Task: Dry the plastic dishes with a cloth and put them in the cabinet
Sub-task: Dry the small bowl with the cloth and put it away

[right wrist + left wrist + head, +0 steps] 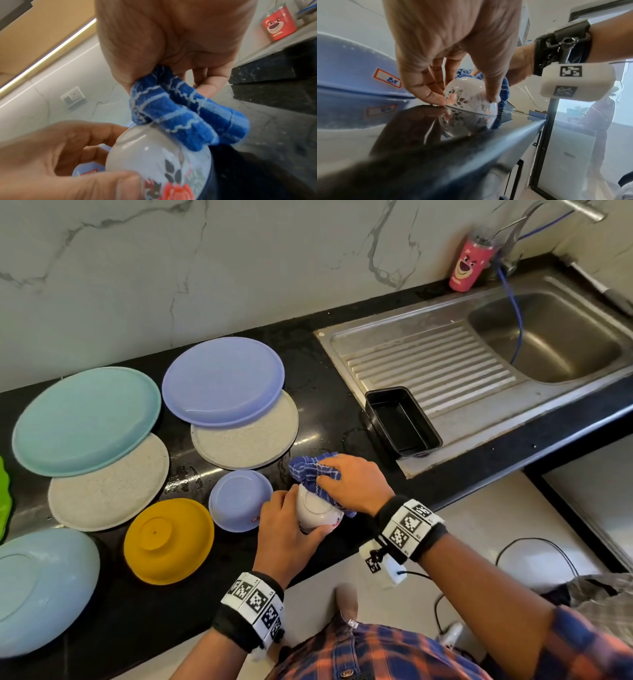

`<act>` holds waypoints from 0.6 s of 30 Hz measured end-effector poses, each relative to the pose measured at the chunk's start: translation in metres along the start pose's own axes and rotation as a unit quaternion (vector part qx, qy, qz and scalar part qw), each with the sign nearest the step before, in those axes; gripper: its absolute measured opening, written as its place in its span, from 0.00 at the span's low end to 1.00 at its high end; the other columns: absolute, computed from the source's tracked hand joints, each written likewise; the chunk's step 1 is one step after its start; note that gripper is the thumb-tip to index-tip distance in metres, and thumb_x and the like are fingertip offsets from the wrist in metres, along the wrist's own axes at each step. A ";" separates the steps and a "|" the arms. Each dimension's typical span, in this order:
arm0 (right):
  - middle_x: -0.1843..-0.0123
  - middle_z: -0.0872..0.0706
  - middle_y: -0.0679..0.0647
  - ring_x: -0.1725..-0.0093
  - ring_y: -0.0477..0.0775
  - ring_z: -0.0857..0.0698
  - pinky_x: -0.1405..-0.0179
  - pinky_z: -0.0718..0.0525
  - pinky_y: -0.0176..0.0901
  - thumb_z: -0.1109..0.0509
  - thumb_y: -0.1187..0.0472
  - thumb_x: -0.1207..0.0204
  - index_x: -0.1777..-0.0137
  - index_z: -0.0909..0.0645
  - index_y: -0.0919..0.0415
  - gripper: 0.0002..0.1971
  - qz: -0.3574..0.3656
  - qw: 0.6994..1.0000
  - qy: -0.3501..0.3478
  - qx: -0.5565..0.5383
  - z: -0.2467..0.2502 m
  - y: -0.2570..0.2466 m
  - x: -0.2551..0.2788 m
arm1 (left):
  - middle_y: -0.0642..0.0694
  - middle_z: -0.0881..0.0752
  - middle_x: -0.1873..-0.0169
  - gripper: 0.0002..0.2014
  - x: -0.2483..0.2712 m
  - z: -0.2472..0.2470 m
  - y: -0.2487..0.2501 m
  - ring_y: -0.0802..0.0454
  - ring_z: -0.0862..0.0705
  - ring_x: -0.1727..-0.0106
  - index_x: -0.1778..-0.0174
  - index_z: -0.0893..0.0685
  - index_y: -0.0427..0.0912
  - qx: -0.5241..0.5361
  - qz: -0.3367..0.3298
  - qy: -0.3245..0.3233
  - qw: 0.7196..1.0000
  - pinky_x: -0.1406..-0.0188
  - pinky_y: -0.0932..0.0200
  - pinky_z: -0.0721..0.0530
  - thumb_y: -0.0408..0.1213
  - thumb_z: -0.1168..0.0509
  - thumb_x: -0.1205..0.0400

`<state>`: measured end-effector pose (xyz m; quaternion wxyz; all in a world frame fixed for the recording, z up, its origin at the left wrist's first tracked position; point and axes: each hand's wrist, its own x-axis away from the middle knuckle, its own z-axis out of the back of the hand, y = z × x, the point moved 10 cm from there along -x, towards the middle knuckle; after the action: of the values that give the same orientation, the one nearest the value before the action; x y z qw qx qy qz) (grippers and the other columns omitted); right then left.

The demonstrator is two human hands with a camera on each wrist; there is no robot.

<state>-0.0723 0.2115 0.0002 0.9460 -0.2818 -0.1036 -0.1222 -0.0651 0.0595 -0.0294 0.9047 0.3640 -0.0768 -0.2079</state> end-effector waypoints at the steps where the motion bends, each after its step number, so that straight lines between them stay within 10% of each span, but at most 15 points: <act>1: 0.52 0.13 0.49 0.54 0.53 0.15 0.49 0.15 0.52 0.36 0.47 0.21 0.47 0.15 0.51 0.12 -0.004 1.000 0.011 0.003 0.001 0.002 0.003 | 0.50 0.23 0.41 0.41 0.001 -0.001 0.001 0.55 0.28 0.44 0.26 0.26 0.48 -0.002 0.002 -0.001 1.000 0.45 0.63 0.32 0.57 0.20 0.33; 9: 0.54 0.19 0.42 0.54 0.45 0.18 0.46 0.16 0.51 0.33 0.51 0.18 0.50 0.19 0.49 0.04 -0.044 0.991 0.083 -0.100 -0.015 0.024 0.079 | 0.42 0.21 0.38 0.40 0.000 -0.008 -0.001 0.43 0.24 0.41 0.23 0.28 0.40 -0.052 0.011 -0.029 0.998 0.42 0.49 0.24 0.55 0.24 0.28; 18: 0.59 0.15 0.50 0.57 0.59 0.16 0.62 0.28 0.43 0.35 0.54 0.24 0.59 0.19 0.53 0.06 -0.008 0.999 0.007 0.044 0.009 -0.007 -0.005 | 0.45 0.21 0.44 0.35 -0.004 -0.001 0.005 0.43 0.22 0.45 0.34 0.23 0.46 -0.058 0.003 -0.045 0.997 0.52 0.57 0.30 0.58 0.21 0.33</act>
<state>-0.0802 0.2122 0.0097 0.9573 -0.2378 -0.1044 -0.1274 -0.0669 0.0655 -0.0267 0.9205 0.3006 -0.1059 -0.2259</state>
